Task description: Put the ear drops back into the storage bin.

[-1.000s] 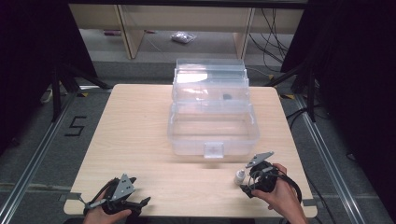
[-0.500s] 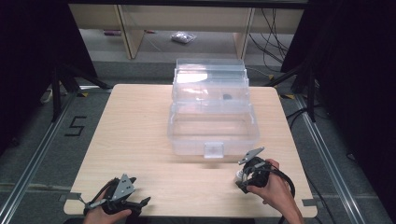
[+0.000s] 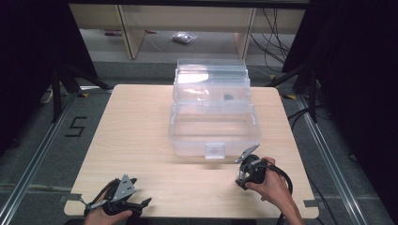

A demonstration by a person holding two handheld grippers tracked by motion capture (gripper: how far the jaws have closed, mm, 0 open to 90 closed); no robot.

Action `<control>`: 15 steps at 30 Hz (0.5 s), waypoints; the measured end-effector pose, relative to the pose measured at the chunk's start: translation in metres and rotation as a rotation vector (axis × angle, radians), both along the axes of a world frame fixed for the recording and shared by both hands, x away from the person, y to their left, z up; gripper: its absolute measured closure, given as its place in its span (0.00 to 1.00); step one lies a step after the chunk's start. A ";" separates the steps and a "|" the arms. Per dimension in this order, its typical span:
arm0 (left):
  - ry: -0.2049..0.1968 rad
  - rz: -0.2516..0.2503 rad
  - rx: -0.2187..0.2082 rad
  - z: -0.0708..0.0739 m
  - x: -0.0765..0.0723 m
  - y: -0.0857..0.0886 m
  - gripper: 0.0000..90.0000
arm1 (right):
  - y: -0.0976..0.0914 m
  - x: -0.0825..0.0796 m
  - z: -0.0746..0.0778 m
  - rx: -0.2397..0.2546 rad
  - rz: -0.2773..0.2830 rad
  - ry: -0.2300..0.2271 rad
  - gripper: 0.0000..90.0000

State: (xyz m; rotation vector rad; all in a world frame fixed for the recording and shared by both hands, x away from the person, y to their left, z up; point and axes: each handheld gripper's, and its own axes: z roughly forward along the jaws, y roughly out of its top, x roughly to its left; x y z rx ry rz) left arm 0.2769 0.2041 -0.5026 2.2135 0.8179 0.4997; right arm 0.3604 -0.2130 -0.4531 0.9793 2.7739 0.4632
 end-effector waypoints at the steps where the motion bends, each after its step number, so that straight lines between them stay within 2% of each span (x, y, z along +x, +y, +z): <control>1: -0.001 -0.002 0.002 0.000 0.000 0.000 0.18 | 0.000 0.001 0.000 -0.001 0.010 0.003 0.47; 3: -0.006 -0.012 0.009 0.001 0.000 0.000 0.18 | 0.001 0.001 0.000 -0.005 0.003 0.002 0.48; 4: 0.003 0.003 -0.006 0.000 0.000 0.000 0.18 | 0.003 0.001 0.000 -0.012 0.007 0.008 0.50; 7: -0.006 -0.013 0.011 0.001 0.001 0.001 0.18 | 0.004 0.004 0.000 -0.020 0.029 0.005 0.51; 8: -0.003 -0.006 0.007 0.000 0.000 0.000 0.18 | 0.005 0.003 0.000 -0.027 0.017 0.010 0.52; 9: 0.004 0.004 -0.009 0.000 0.000 0.000 0.18 | 0.006 0.004 0.000 -0.029 0.037 0.007 0.53; 11: 0.007 -0.004 -0.001 0.000 0.000 0.000 0.18 | 0.007 0.003 0.000 -0.031 0.022 0.013 0.53; 13: 0.002 -0.014 0.008 0.001 0.000 0.001 0.18 | 0.008 0.004 0.000 -0.044 0.048 0.011 0.55; 14: 0.002 -0.013 -0.002 0.001 0.000 0.001 0.18 | 0.009 0.003 0.000 -0.047 0.033 0.023 0.57; 15: 0.004 -0.008 0.002 0.001 0.000 0.001 0.18 | 0.009 0.005 -0.001 -0.053 0.056 0.015 0.58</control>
